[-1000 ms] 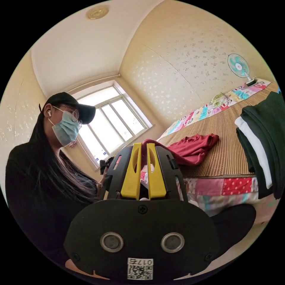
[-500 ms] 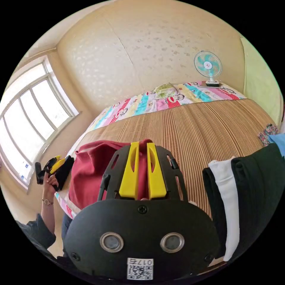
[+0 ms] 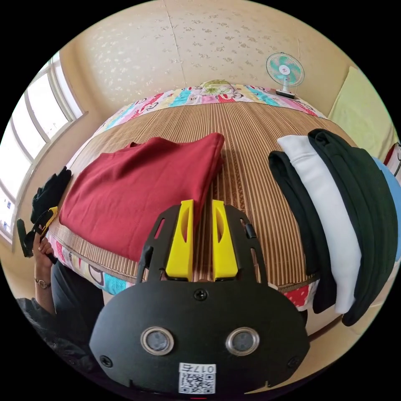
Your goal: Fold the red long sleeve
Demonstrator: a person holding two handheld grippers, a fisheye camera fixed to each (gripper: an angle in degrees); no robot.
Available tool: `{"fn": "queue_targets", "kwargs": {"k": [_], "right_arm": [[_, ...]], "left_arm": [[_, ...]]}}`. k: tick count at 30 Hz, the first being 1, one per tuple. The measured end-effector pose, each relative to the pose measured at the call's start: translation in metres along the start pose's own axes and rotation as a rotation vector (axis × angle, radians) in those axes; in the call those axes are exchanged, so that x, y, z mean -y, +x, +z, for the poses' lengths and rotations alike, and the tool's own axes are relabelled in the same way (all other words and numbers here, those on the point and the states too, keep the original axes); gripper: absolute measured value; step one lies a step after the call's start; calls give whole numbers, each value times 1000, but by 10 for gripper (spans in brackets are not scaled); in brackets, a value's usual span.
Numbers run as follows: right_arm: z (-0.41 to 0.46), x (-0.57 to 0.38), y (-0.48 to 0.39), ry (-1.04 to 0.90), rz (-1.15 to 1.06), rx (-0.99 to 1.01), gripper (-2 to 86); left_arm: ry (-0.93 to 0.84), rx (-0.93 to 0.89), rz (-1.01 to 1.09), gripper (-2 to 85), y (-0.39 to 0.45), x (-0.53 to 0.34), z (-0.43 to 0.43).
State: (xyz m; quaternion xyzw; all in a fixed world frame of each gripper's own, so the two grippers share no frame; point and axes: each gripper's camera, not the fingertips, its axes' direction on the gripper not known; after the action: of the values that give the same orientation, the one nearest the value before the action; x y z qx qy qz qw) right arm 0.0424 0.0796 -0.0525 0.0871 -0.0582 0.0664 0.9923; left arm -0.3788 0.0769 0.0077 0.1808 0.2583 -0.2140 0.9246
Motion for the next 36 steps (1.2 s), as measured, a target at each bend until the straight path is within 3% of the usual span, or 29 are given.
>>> {"fn": "queue_targets", "kwargs": {"k": [2, 4, 6, 10, 14, 16, 20, 24, 27, 28, 31, 36], "right_arm": [[-10, 3, -2, 21, 23, -22, 73], [-25, 0, -10, 98, 24, -59, 67], [-39, -10, -20, 218, 48, -59, 68], [-29, -19, -22, 215, 31, 64, 70], [14, -24, -22, -2, -34, 27, 60], [10, -31, -18, 52, -32, 40, 50], [-1, -38, 2, 54, 27, 82, 34], [-11, -47, 37, 49, 126, 100, 32], [-22, -56, 63, 53, 168, 60, 33], [-25, -58, 68, 56, 177, 57, 34], [-35, -64, 90, 68, 203, 100, 41], [-47, -45, 68, 140, 47, 473, 87]], "left_arm": [[1, -21, -54, 10, -11, -9, -15], [-103, -95, -155, 118, -22, -18, -9], [-187, -142, -189, 163, -23, -22, 8], [-182, -171, -250, 149, -19, -12, 35], [-264, -270, -268, 101, 1, 11, 64], [-125, -366, -115, 63, 49, 23, 46], [-93, -433, 201, 48, 163, 15, 42], [-281, -565, 515, 40, 278, -47, 81], [-465, -907, 570, 5, 316, -95, 103], [-539, -943, 598, 2, 326, -112, 108], [-474, -690, 665, 16, 315, -131, 90], [-340, -454, 512, 79, 247, -113, 49]]}}
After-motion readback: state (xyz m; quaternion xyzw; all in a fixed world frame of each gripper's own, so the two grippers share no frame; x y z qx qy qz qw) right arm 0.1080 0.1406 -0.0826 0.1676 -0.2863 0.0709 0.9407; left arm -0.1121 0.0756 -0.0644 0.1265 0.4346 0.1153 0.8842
